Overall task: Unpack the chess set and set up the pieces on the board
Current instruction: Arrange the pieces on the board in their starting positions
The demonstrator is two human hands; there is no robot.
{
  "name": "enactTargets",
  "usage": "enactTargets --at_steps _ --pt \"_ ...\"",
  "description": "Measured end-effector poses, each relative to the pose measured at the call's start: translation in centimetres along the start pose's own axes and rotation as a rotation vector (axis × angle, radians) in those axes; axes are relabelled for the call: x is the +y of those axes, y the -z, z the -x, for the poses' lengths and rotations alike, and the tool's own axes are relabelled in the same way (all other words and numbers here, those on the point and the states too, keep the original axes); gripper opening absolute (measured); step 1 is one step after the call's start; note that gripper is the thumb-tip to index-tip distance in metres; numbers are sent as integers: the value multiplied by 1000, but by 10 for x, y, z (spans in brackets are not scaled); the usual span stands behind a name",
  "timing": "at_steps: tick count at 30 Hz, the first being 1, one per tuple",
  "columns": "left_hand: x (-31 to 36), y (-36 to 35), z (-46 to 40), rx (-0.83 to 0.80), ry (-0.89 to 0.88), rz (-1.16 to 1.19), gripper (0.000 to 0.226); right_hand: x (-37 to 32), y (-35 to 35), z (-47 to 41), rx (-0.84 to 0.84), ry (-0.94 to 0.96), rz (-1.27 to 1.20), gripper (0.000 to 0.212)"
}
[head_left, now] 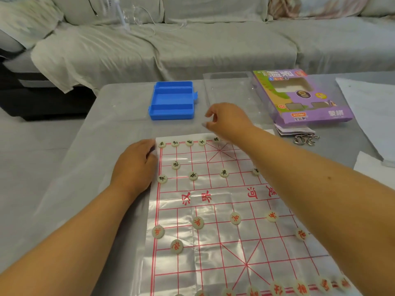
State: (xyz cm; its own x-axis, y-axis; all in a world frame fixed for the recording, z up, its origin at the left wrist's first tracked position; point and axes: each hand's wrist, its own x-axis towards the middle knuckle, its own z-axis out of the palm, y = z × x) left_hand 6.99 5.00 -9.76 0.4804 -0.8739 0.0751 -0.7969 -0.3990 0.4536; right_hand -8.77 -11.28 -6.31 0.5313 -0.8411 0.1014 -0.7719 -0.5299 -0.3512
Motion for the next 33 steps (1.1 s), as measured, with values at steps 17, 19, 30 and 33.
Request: enactTargets --at_steps 17,19,30,33 --pt "-10 0 -9 -52 64 144 41 -28 -34 -46 12 64 159 9" --pt "-4 7 -13 -70 175 332 41 -27 -27 -40 39 65 87 8" --pt "43 38 -36 -12 702 1426 45 -21 5 16 230 159 -178 9" --pt "55 39 -36 -25 683 1741 40 -19 11 30 225 198 -202 9"
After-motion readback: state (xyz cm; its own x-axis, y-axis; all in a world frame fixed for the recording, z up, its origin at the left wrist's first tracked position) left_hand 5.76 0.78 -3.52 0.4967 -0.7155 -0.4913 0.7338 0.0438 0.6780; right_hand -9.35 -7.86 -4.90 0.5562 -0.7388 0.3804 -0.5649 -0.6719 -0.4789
